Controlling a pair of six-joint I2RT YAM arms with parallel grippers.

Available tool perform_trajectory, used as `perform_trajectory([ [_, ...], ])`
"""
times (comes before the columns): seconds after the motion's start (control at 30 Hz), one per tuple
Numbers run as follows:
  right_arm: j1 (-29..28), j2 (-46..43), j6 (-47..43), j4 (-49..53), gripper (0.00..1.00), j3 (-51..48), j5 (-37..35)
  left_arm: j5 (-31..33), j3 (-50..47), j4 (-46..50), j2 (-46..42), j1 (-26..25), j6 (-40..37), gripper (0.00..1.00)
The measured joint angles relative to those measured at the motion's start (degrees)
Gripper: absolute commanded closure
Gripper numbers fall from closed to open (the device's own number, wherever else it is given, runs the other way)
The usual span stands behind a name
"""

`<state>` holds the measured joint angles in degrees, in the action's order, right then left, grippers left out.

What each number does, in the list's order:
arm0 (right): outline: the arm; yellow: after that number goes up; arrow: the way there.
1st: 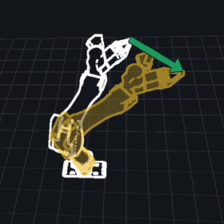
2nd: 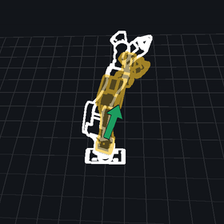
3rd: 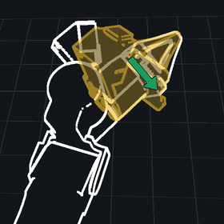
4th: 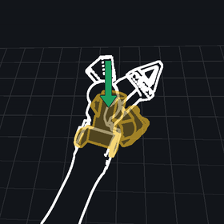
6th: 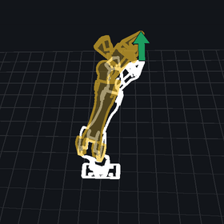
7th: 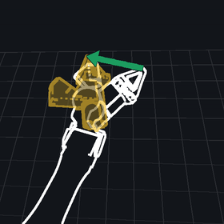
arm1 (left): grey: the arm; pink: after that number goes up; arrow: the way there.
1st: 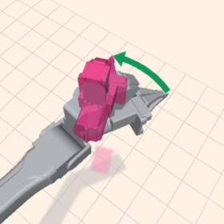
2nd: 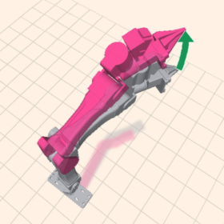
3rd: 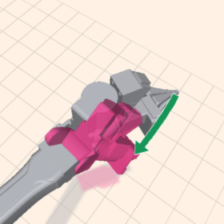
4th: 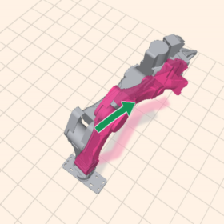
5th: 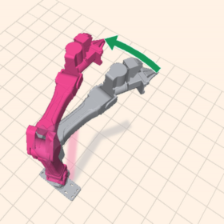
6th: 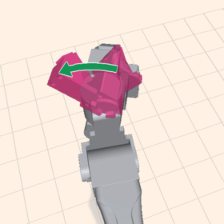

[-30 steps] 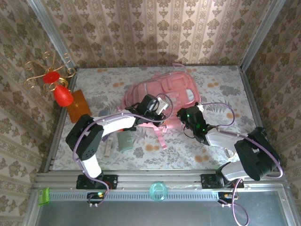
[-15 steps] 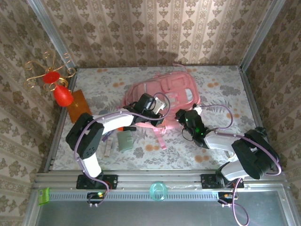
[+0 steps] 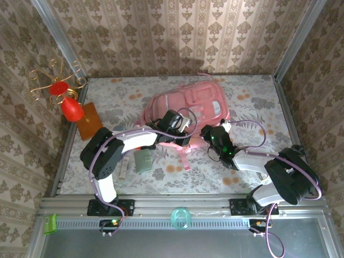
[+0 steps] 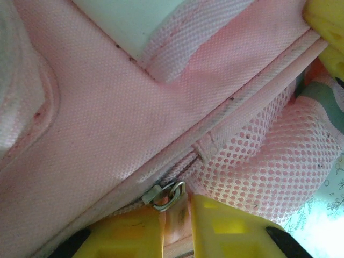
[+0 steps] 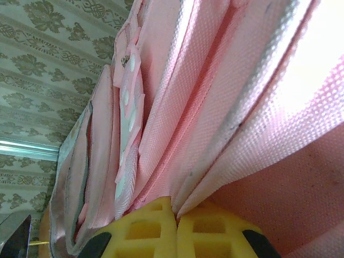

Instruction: Pack the student bag

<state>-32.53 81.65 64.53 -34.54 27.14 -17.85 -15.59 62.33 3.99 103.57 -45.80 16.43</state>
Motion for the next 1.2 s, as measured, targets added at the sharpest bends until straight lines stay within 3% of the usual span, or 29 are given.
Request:
perform_trajectory([
  [0.2,0.00,0.00,0.09,0.04,1.00,0.00,-0.50,0.39,-0.15,-1.01,0.37,0.00,0.98,0.97],
  [0.37,0.00,0.00,0.09,0.04,1.00,0.00,-0.79,0.42,-0.17,-1.22,0.37,0.00,0.94,0.98],
  [0.6,0.00,0.00,0.52,0.04,1.00,0.00,-0.92,0.31,-0.59,-3.08,0.87,-0.35,2.49,0.83],
  [0.97,-0.70,0.00,5.27,0.07,1.00,-0.63,-2.14,6.12,-2.32,-10.19,2.97,-3.26,8.98,0.78],
  [1.2,-0.74,0.00,6.21,-0.07,1.00,-1.22,-3.61,8.63,-2.99,-14.60,4.35,-3.67,9.77,0.97],
])
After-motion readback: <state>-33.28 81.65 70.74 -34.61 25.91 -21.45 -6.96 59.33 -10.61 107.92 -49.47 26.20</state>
